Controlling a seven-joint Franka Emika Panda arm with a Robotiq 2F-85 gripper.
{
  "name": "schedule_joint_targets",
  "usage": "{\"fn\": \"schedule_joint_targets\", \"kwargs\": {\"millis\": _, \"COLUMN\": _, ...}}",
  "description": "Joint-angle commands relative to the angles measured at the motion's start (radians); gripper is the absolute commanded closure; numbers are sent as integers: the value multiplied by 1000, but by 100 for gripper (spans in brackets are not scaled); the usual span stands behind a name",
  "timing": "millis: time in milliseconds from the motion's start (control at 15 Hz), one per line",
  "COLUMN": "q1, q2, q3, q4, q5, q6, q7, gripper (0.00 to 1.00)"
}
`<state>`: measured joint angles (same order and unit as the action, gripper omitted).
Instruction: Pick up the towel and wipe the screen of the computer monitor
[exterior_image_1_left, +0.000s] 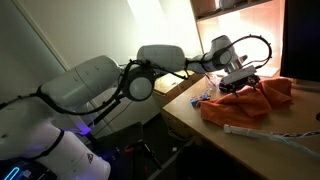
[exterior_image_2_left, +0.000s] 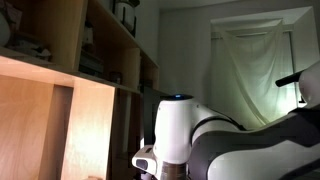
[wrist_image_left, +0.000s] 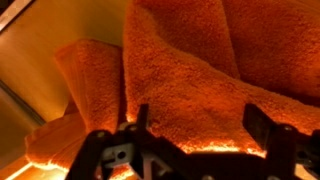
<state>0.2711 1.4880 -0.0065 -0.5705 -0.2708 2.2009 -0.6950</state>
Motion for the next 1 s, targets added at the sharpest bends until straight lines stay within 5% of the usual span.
{"fn": "schedule_joint_targets", "kwargs": {"millis": 0, "q1": 6, "q2": 0, "q3": -18, "q4": -2, "q5": -13, "q6": 6, "q7": -1, "gripper": 0}}
{"fn": "schedule_joint_targets", "kwargs": {"millis": 467, "q1": 21, "q2": 0, "q3": -73, "q4": 6, "q5": -42, "q6": -41, "q7": 94, "gripper": 0}}
{"fn": "schedule_joint_targets", "kwargs": {"millis": 933, "q1": -6, "q2": 0, "q3": -9, "q4": 3, "q5": -22, "q6": -47, "q7": -89, "gripper": 0}}
